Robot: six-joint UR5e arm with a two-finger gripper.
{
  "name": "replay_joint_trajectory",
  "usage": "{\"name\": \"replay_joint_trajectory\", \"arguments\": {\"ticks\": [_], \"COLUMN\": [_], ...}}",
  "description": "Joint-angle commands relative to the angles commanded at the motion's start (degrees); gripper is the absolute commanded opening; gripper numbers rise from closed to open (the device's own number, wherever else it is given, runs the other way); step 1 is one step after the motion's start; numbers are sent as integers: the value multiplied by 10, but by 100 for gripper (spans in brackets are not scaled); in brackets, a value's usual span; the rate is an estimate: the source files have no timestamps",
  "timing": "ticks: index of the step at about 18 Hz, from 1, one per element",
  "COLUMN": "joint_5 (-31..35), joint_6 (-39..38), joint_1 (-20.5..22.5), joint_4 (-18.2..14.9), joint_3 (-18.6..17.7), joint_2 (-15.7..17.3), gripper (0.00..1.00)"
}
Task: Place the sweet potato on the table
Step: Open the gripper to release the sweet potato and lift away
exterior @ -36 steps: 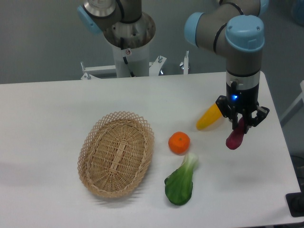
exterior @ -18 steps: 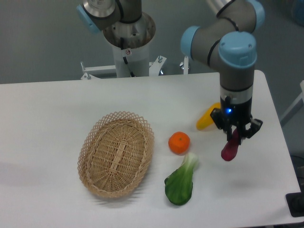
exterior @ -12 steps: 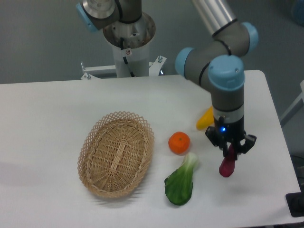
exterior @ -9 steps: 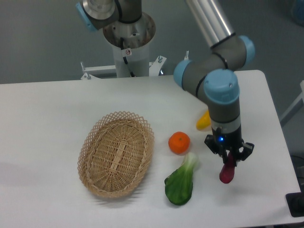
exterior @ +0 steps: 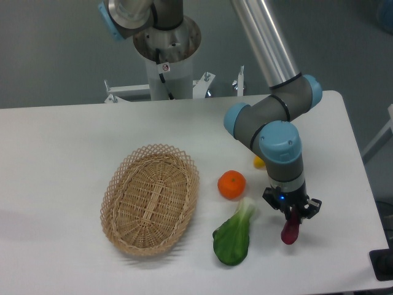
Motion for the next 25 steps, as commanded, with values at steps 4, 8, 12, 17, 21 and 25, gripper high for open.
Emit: {"name": "replay_joint_trajectory", "arguments": {"ticks": [4,8,12,17,21,25], "joint_5": [0,0,0,-8,-3,-4], "joint_6": [0,-4,-18,7,58,211], "joint_1": [0,-1,-5,-21,-14,32], "joint_4": [0,-1,-4,-9,-87,-190], "joint_3": [0,-1,22,33,26,26], "joint_2": [4,14,33,94,155,193], "gripper": [92,100,100,100,100,100]}}
